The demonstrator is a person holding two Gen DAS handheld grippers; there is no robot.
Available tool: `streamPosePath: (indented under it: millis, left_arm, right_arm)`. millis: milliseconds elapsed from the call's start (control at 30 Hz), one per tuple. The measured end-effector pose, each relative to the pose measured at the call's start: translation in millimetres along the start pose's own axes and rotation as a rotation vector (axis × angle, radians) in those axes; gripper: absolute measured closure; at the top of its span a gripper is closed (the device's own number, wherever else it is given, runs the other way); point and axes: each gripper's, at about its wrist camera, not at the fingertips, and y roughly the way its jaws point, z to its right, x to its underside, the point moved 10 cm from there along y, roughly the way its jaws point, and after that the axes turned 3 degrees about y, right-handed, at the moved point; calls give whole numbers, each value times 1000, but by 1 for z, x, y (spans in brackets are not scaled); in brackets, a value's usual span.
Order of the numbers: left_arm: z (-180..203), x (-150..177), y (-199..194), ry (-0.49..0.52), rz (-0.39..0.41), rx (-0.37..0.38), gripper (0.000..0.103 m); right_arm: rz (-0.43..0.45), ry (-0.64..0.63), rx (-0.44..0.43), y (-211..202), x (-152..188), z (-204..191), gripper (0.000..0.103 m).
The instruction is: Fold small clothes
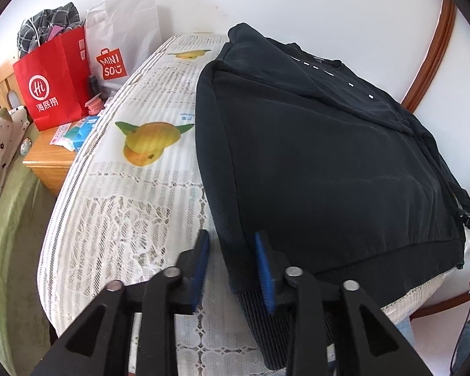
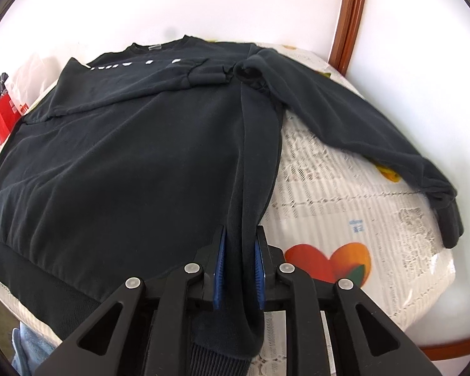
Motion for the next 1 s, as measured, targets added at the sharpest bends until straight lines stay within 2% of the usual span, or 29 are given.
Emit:
streamPosePath:
  millis: [33,67,133,300,467,667,733,833,1000]
  left_arm:
    - [0,-3,1,6,1,-11,60]
    - [-2,-4,2,9,-1,-20,58]
    - [-4,-12,6,7,-3,-33,58]
    - [-5,-36,23,-8,-17,-33,57]
    - [-5,-70,38,11,1,-68,52]
    - [-7,-104,65,56,6,-119,51]
    - [-11,-112,72,59,17,-139,51]
    - [-10,-115,84,76,6,-131,51]
    - [-12,-116,88,59,21,-117,47]
  right_arm:
    - [5,-3,7,-3,-4,0,83]
    - [12,-7,11,-5,-8,0,81]
    - [32,-17,14,-13,-17,-4,70]
    - [80,-38,-2,-13,-61,-21,59]
    - [90,-39,-43,13,-109,-45,58]
    - [57,-1,-68,74,-166,-65,56]
    - [27,27,-74,96,-177,-67,56]
    - [-4,79,-58,124,-189,-63,56]
    - [-16,135,-62,148,-199,-56,53]
